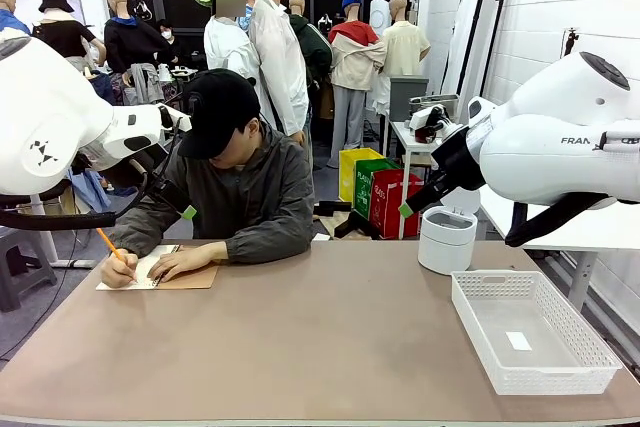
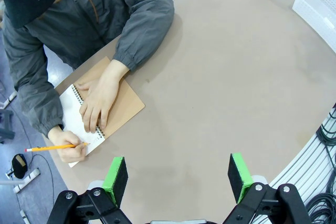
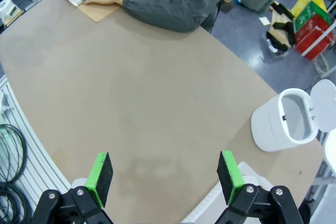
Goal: Sort the paper based on its condition.
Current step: If a person hands you a paper, place it in the Organizing basket , and if it's crumpled, put it in the Trash can.
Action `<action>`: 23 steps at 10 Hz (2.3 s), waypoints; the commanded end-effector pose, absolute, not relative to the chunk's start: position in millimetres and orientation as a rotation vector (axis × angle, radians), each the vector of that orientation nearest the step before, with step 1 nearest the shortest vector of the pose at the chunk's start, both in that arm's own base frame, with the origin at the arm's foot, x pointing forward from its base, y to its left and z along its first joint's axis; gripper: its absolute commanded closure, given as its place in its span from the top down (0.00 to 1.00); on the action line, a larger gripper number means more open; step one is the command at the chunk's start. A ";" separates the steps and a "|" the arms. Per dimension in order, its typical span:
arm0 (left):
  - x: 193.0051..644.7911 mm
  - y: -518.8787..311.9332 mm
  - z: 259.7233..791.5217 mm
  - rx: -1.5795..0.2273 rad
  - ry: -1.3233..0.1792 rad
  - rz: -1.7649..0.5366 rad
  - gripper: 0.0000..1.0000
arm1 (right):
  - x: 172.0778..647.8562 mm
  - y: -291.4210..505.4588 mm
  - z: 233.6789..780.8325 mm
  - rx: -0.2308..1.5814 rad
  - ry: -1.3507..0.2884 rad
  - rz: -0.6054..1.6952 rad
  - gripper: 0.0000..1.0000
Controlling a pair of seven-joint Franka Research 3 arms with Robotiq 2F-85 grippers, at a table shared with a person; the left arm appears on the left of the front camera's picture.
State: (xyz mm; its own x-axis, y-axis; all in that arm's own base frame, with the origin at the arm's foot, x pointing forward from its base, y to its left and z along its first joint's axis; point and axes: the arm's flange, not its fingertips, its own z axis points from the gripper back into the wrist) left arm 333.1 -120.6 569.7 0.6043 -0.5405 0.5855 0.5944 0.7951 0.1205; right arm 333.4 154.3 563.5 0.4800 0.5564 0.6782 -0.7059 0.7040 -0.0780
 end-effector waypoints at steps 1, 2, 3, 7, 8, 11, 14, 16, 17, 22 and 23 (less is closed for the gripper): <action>333.2 -119.9 570.3 -0.085 -0.645 -0.657 1.00 | 333.6 154.3 563.6 0.229 -0.738 0.779 1.00; 333.2 -119.9 570.3 -0.085 -0.645 -0.657 1.00 | 333.6 154.3 563.6 0.229 -0.738 0.779 1.00; 333.2 -119.9 570.3 -0.085 -0.645 -0.657 1.00 | 333.6 154.3 563.6 0.229 -0.738 0.779 1.00; 333.2 -119.9 570.3 -0.085 -0.645 -0.657 1.00 | 333.6 154.3 563.6 0.229 -0.738 0.779 1.00; 333.2 -119.9 570.3 -0.085 -0.645 -0.657 1.00 | 333.6 154.3 563.6 0.229 -0.738 0.779 1.00; 333.2 -119.9 570.3 -0.085 -0.645 -0.657 1.00 | 333.6 154.3 563.6 0.229 -0.738 0.779 1.00; 333.2 -119.9 570.3 -0.085 -0.645 -0.657 1.00 | 333.6 154.3 563.6 0.229 -0.738 0.779 1.00; 333.2 -119.9 570.3 -0.085 -0.645 -0.657 1.00 | 333.6 154.3 563.6 0.229 -0.738 0.779 1.00; 333.2 -119.9 570.3 -0.085 -0.645 -0.657 1.00 | 333.6 154.3 563.6 0.229 -0.738 0.779 1.00; 333.2 -119.9 570.3 -0.085 -0.645 -0.657 1.00 | 333.6 154.3 563.6 0.229 -0.738 0.779 1.00; 333.2 -119.9 570.3 -0.085 -0.645 -0.657 1.00 | 333.6 154.3 563.6 0.229 -0.738 0.779 1.00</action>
State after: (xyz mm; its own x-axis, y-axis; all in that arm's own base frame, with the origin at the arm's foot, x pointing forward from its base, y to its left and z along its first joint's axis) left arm 333.1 -120.6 569.7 0.6043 -0.5405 0.5854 0.5944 0.7951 0.1205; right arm 333.4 154.3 563.5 0.4800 0.5564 0.6782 -0.7059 0.7040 -0.0780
